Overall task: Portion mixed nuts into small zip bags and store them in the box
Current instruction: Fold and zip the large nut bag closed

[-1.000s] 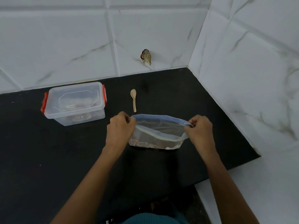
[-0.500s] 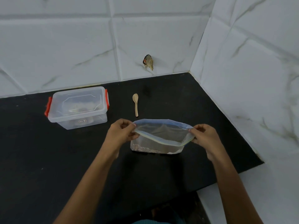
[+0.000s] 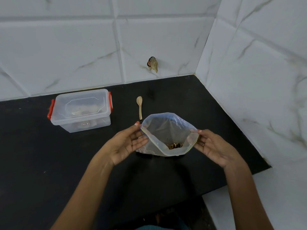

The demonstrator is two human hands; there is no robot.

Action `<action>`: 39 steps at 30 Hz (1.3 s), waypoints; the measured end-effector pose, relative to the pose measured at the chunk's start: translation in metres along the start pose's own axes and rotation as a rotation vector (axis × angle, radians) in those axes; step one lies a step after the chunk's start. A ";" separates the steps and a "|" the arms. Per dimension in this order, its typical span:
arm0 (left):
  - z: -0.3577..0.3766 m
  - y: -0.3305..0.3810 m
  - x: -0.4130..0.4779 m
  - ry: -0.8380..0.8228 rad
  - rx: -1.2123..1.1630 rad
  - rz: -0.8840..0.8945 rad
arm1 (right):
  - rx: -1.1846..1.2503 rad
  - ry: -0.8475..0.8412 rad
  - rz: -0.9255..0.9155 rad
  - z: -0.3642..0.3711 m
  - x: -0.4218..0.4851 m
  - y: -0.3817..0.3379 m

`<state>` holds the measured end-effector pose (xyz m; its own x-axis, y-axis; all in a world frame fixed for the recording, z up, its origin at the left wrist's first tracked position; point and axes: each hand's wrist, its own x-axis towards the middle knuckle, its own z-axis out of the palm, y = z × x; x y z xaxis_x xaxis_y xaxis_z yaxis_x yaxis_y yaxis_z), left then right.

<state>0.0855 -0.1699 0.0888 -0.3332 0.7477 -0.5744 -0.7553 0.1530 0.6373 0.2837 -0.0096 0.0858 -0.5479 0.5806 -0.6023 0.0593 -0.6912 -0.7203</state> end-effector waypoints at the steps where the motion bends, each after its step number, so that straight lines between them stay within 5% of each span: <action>1: -0.001 0.000 0.000 -0.010 -0.035 0.005 | 0.049 -0.030 0.003 -0.003 0.000 -0.001; 5: -0.004 -0.004 0.002 -0.010 -0.067 0.019 | 0.083 -0.127 -0.013 -0.015 0.002 0.001; 12: 0.004 -0.009 0.009 0.026 0.120 0.082 | 0.088 -0.038 0.039 -0.004 0.001 0.002; 23: 0.009 -0.009 0.008 0.138 0.336 0.243 | -0.263 0.087 -0.044 0.006 0.003 -0.002; 30: -0.003 -0.006 0.016 0.325 0.801 0.566 | -0.613 0.325 -0.220 0.011 0.000 -0.002; 39: 0.000 -0.011 0.013 0.382 0.957 0.727 | -0.673 0.446 -0.505 0.007 0.001 -0.003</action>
<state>0.0896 -0.1619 0.0745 -0.7614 0.6460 0.0544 0.3277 0.3112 0.8921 0.2772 -0.0101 0.0895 -0.2792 0.9498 -0.1412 0.4465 -0.0017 -0.8948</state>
